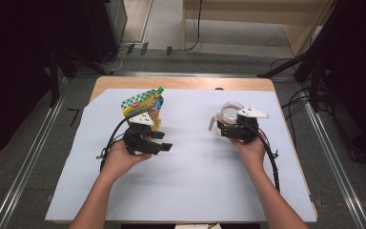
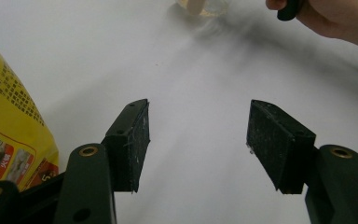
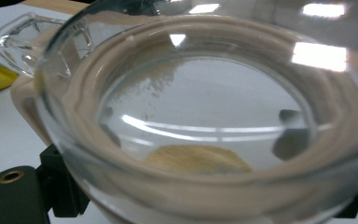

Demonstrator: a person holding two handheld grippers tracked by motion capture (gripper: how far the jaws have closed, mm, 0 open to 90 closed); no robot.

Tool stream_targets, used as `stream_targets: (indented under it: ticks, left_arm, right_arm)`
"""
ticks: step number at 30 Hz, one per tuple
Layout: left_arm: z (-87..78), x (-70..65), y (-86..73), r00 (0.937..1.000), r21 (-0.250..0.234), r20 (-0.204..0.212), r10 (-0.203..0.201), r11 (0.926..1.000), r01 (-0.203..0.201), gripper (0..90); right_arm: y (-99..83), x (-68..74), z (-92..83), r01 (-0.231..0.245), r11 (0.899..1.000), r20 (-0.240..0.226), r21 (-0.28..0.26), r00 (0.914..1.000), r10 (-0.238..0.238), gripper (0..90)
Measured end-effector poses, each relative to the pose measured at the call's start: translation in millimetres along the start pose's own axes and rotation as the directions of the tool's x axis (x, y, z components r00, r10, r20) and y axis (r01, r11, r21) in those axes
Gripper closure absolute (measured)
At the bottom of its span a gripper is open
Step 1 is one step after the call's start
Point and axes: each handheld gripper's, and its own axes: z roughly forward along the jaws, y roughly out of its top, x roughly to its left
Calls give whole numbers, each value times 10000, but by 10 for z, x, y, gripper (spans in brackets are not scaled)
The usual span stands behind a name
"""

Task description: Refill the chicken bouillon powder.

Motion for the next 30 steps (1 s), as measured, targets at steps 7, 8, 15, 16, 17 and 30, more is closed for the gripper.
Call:
stream_targets:
  ticks: [7, 8, 15, 16, 17, 30]
  left_arm:
    - [12, -9, 1, 10000, 105, -37, 30, 9999, -30, 398]
    - [17, -10, 1, 10000, 107, -17, 27, 9999, -26, 399]
    - [28, -20, -3, 10000, 145, 86, 17, 9999, -18, 398]
    - [25, -24, -1, 9999, 128, 111, 46, 9999, -47, 398]
    - [23, -28, 1, 9999, 69, 133, 42, 10000, -43, 398]
    - [18, -23, 0, 10000, 87, 70, 34, 10000, -35, 398]
  right_arm:
    - [-19, 106, -187, 378, 9993, -509, -4, 9980, -377, 118]
    - [-28, 121, -212, 436, 9990, -555, -24, 9975, -437, 118]
    - [-105, 216, -335, 440, 9990, -1120, -124, 9927, -451, 118]
    - [-115, 232, -342, 427, 9990, -1194, -107, 9919, -437, 118]
    - [-121, 249, -344, 438, 9990, -1286, -92, 9907, -446, 118]
    - [-152, 526, -296, 975, 9952, -2232, -13, 9701, -954, 119]
